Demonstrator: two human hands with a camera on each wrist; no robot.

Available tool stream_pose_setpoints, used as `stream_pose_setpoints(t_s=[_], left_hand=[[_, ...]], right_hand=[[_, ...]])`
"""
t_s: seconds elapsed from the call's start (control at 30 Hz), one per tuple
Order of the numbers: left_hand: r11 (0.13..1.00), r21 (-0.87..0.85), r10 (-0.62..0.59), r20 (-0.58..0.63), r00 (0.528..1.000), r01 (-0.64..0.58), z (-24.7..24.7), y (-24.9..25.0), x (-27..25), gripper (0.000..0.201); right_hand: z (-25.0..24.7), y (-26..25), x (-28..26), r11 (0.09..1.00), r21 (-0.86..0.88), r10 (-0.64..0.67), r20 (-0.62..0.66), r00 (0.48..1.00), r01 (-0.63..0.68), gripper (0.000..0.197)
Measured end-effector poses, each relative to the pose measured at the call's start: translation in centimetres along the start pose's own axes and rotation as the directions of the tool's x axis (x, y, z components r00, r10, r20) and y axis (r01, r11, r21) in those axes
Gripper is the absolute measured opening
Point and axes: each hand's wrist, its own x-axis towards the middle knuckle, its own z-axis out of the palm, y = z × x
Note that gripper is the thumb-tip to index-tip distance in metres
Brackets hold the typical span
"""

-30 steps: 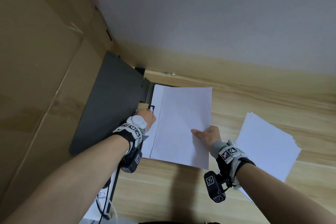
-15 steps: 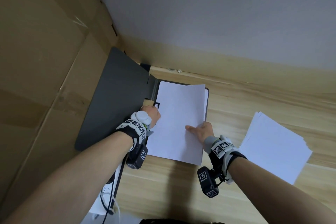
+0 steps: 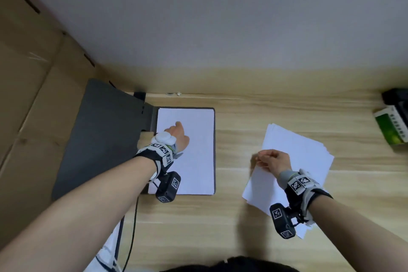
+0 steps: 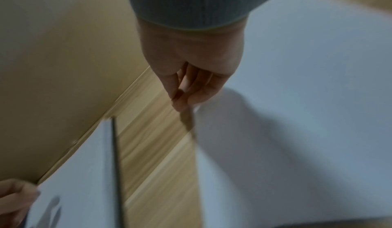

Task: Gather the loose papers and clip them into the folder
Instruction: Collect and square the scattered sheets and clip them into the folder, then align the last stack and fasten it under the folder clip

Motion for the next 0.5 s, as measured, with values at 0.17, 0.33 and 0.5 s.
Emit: stream_pose_setpoints(t_s=[0.17, 0.33, 0.5], left_hand=[[0.966, -0.154, 0.219, 0.06, 0.974, -0.208, 3.4, 7.6, -2.4, 0.023], [0.89, -0.383, 0.328, 0.161, 0.931, -0.248, 9.2, 15.0, -4.4, 0.012], [0.86, -0.469, 0.326, 0.204, 0.923, -0.2, 11.9, 19.3, -5.4, 0.017]], right_hand=[[-8.4, 3.2, 0.8, 0.999, 0.034, 0.026, -0.222, 0.975, -0.019, 0.009], [-15.2, 7.7, 1.9, 1.0, 0.003, 0.025, -0.453, 0.891, -0.027, 0.022], [-17.1, 8.9, 2.2, 0.994, -0.032, 0.081, -0.446, 0.892, -0.106, 0.042]])
